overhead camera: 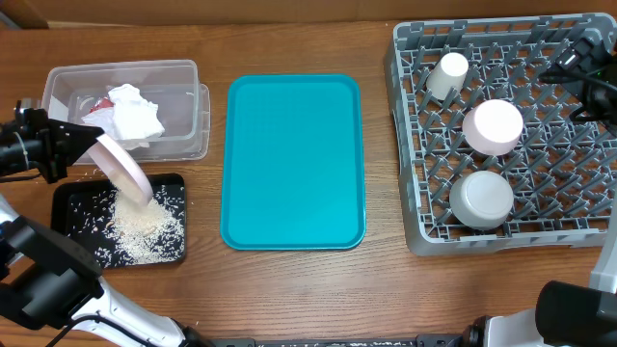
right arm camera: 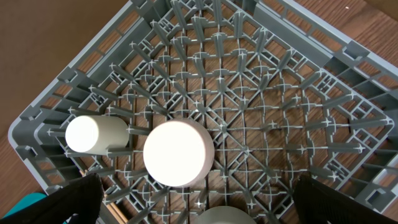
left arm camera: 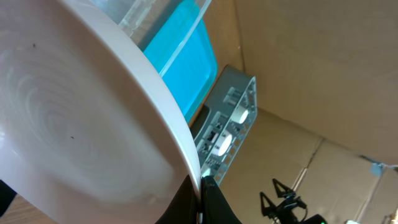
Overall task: Sort waste into correct bins and load items into the dishwasher
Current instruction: 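Hold the plate tilted over the black tray, shaking rice off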
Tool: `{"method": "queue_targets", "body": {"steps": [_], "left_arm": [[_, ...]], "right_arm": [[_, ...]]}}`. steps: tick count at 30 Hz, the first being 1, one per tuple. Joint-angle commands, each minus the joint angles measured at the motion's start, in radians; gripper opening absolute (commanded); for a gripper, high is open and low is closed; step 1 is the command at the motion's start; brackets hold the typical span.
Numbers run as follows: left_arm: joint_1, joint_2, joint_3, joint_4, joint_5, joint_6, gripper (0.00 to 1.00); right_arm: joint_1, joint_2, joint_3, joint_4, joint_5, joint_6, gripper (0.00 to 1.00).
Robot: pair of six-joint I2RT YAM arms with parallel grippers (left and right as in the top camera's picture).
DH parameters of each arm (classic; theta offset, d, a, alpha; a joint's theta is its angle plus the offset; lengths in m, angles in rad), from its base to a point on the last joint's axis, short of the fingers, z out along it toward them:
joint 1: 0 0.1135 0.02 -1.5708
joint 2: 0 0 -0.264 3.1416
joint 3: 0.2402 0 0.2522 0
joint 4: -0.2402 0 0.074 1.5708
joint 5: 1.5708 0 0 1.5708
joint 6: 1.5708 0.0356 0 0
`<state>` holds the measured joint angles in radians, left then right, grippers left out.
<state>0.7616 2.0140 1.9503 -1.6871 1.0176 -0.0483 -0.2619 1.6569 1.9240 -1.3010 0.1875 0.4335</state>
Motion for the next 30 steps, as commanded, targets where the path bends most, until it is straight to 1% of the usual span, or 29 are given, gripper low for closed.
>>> {"method": "queue_targets", "body": {"steps": [1, 6, 8, 10, 11, 17, 21, 30], "left_arm": [[0.016, -0.008, -0.003, -0.003, 0.049, 0.014, 0.04], [0.021, -0.007, -0.003, -0.003, 0.057, -0.02, 0.04], [0.026, -0.007, -0.007, -0.003, 0.056, -0.066, 0.04], [0.029, -0.008, -0.019, -0.003, 0.061, -0.14, 0.05], [0.03, -0.007, -0.026, -0.003, 0.075, -0.15, 0.04], [0.044, -0.007, -0.102, 0.007, 0.125, -0.157, 0.04], [0.065, -0.007, -0.148, -0.003, 0.138, -0.111, 0.04], [0.096, -0.007, -0.17, -0.003, 0.134, -0.093, 0.04]], "right_arm": [[-0.002, -0.003, 0.008, 0.005, 0.01, 0.005, 1.0], [-0.002, -0.003, 0.008, 0.005, 0.01, 0.005, 1.0], [-0.002, -0.003, 0.008, 0.005, 0.01, 0.005, 1.0], [-0.002, -0.003, 0.008, 0.005, 0.01, 0.005, 1.0], [-0.002, -0.003, 0.008, 0.005, 0.01, 0.005, 1.0], [-0.002, -0.003, 0.008, 0.005, 0.01, 0.005, 1.0], [-0.002, -0.003, 0.008, 0.005, 0.01, 0.005, 1.0], [-0.002, -0.003, 0.008, 0.005, 0.01, 0.005, 1.0]]}}
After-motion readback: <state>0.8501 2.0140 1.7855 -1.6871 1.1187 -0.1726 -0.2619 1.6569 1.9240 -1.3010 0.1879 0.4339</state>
